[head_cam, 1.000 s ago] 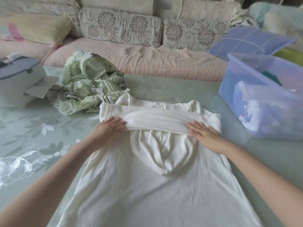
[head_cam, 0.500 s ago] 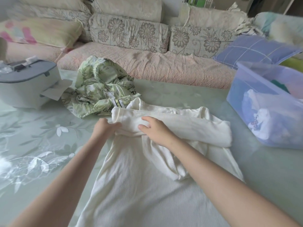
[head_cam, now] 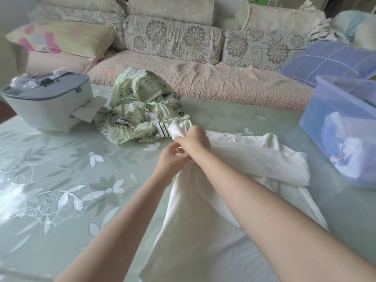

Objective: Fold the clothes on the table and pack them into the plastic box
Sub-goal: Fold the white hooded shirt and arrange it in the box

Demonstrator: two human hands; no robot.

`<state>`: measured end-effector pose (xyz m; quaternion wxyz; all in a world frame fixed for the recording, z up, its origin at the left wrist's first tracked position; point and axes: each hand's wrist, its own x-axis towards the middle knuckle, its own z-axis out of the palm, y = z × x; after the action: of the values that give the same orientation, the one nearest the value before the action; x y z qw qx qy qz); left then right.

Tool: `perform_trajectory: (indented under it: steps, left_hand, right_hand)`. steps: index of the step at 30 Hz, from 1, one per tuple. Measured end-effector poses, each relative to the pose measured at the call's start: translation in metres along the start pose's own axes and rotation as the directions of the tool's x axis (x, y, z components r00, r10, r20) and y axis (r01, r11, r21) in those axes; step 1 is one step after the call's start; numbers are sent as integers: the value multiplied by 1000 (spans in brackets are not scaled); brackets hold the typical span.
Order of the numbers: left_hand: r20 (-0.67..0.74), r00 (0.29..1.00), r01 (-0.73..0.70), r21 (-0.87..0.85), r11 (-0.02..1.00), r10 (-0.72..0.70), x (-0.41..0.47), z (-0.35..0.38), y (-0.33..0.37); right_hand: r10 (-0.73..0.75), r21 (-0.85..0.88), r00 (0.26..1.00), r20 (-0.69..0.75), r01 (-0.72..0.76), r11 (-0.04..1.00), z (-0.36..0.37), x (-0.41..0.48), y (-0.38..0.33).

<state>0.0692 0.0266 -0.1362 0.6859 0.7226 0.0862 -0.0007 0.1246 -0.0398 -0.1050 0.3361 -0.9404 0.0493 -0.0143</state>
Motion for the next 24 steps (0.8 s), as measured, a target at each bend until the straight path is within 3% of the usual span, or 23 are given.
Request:
perform_trajectory:
  steps: [2,4,6,8,12,16,20,24]
  left_hand:
    - [1,1000,-7,348,938,7,-8,-1,0]
    - [73,994,4,721,693,-82,-22,-5,2]
    - [110,970,5,882,472,-215,-38,-5,6]
    - [152,963,-59,922,382,-220,-54,1,14]
    - [263,957,-206,910,359,-118,-86,22,38]
    - [368,904,-294,905,309,-218,-115,41,48]
    - [465,849,-311,823,475,-250,-131,59,52]
    - [543,791,-320,761,564,-284,-141,77,44]
  right_hand:
    - [4,58,999,-41,-2,998,-2,6,12]
    - [1,124,997,-79,9,992,-6,13,24]
    - [-2,178,995,-103,21,984,-15,19,35]
    - [12,210,990,-139,17,978,-26,25,46]
    - [39,279,982,-186,15,960,-45,36,64]
    - [91,285,976,-197,-32,958,-57,40,87]
    - [171,269,966,-196,-115,956,-63,40,110]
    - [185,109,971,-149,-170,979,-64,37,135]
